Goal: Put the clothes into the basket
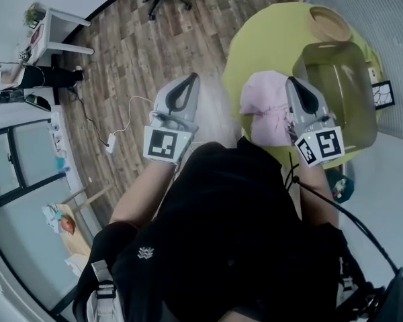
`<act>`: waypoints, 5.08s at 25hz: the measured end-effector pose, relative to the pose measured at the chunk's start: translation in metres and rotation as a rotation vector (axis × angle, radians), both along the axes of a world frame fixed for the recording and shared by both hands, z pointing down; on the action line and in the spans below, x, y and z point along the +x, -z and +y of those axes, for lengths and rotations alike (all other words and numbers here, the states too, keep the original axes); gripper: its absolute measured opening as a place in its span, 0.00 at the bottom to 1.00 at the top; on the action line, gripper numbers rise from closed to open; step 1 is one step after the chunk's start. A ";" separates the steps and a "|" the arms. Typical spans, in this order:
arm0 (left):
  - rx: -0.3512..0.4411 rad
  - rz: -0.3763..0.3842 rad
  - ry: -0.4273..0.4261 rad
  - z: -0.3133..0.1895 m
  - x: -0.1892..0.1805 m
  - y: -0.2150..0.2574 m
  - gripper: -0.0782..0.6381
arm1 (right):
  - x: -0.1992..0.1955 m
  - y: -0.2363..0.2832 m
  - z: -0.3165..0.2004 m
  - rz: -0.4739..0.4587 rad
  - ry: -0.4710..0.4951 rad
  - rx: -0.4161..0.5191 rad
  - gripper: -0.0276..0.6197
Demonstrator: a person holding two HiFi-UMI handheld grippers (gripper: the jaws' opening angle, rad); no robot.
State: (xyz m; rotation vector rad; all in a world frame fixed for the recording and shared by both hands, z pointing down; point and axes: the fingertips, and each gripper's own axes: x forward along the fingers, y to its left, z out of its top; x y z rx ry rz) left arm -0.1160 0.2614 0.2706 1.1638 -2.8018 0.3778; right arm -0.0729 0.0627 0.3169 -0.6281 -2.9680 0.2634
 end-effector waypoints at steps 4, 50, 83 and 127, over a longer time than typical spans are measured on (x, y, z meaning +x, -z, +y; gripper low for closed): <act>-0.066 -0.017 -0.186 -0.062 -0.016 -0.016 0.12 | 0.008 0.014 -0.040 -0.031 -0.108 0.010 0.05; -0.041 0.241 -1.372 -0.274 0.068 -0.145 0.12 | 0.167 -0.161 -0.050 0.378 -1.077 -0.008 0.05; -0.185 0.291 -1.393 -0.294 0.106 -0.229 0.12 | 0.173 -0.344 -0.032 0.646 -0.870 -0.287 0.71; -0.013 0.222 -1.298 -0.285 0.052 -0.125 0.12 | 0.103 -0.193 -0.007 0.466 -0.531 -0.328 0.19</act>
